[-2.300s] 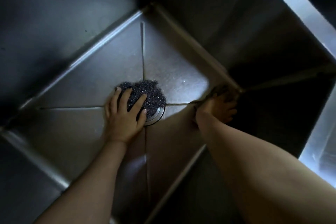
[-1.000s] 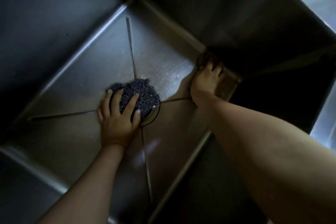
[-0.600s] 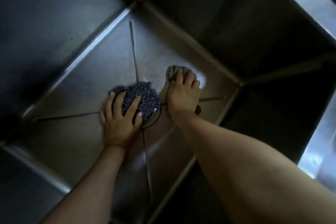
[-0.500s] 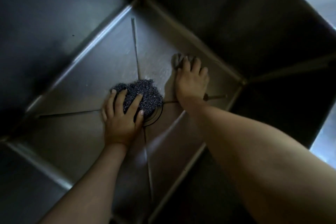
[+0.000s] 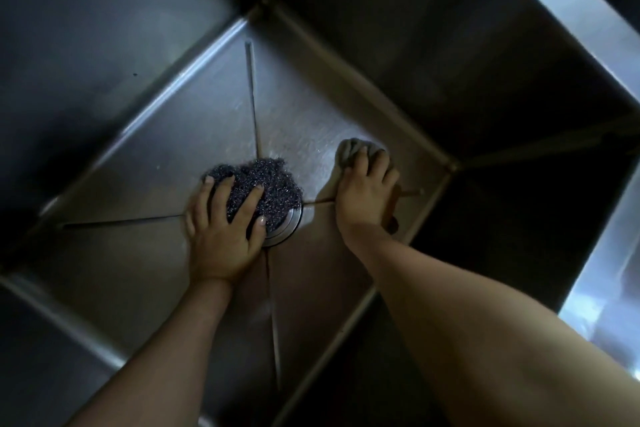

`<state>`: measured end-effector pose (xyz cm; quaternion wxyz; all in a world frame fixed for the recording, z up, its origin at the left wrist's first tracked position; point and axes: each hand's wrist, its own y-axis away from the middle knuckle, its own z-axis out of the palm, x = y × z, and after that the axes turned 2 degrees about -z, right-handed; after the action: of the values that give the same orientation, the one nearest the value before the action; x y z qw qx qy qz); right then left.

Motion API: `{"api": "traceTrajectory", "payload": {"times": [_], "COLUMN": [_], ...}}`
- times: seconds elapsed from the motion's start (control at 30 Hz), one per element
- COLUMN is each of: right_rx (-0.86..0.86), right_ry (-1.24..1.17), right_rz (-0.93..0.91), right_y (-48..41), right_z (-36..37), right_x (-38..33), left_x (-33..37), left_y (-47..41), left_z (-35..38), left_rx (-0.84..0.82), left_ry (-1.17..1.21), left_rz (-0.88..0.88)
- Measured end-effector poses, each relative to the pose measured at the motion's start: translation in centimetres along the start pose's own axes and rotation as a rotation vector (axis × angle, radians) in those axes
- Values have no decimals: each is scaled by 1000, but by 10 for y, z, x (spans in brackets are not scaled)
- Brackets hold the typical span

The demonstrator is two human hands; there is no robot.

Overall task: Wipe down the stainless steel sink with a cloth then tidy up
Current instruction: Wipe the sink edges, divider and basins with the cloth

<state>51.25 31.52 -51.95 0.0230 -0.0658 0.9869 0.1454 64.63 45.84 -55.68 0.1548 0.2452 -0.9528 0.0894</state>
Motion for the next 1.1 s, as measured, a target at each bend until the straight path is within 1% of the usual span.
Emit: {"api": "traceTrajectory", "payload": {"times": [0.07,0.13,0.3,0.37,0.4,0.43,0.5,0.57,0.63,0.7,0.77,0.8,0.87,0.9,0.97,1.03,1.07,1.1], "right_rx": [26,57,149,136,120,104,69,118,133,153,276,293,221,239,273,95,39,24], "right_ry": [27,18,-16,-59,-69,-72,-66,-26,-35,-93,-120,-131,-125,-104,-78,-111,-130,-136], "right_rz": [-32,18,317,478,532,547,457,376,288,339,432,469,513,517,449,341,287,243], "right_y": [-17,-34,-42,-36,-30,-22,-6,0,-3,-13,-22,-23,-17,-11,0,8,12,12], "right_z": [-4,-11,-7,-2,1,3,4,7,10,6,1,1,4,4,1,6,7,6], "right_x": [3,9,36,41,39,34,16,8,7,13,22,25,24,21,14,5,3,4], "left_x": [-1,-1,-1,0,0,0,-1,0,0,0,0,0,0,-1,-1,0,0,0], "left_y": [0,1,1,1,1,0,0,0,0,-1,-1,0,0,0,0,0,0,0], "left_z": [2,3,3,3,3,3,2,2,1,0,0,0,0,0,0,-1,-1,-2], "left_rx": [8,25,55,50,46,41,31,21,10,7,5,6,5,1,-8,-17,-20,-24], "left_ry": [-10,-22,-31,-25,-19,-14,-12,-12,-11,-6,3,3,-3,-2,5,4,3,3], "left_rz": [-2,-3,9,7,7,7,4,-3,-9,-12,-17,-15,-9,-8,-7,-8,-8,-7]}}
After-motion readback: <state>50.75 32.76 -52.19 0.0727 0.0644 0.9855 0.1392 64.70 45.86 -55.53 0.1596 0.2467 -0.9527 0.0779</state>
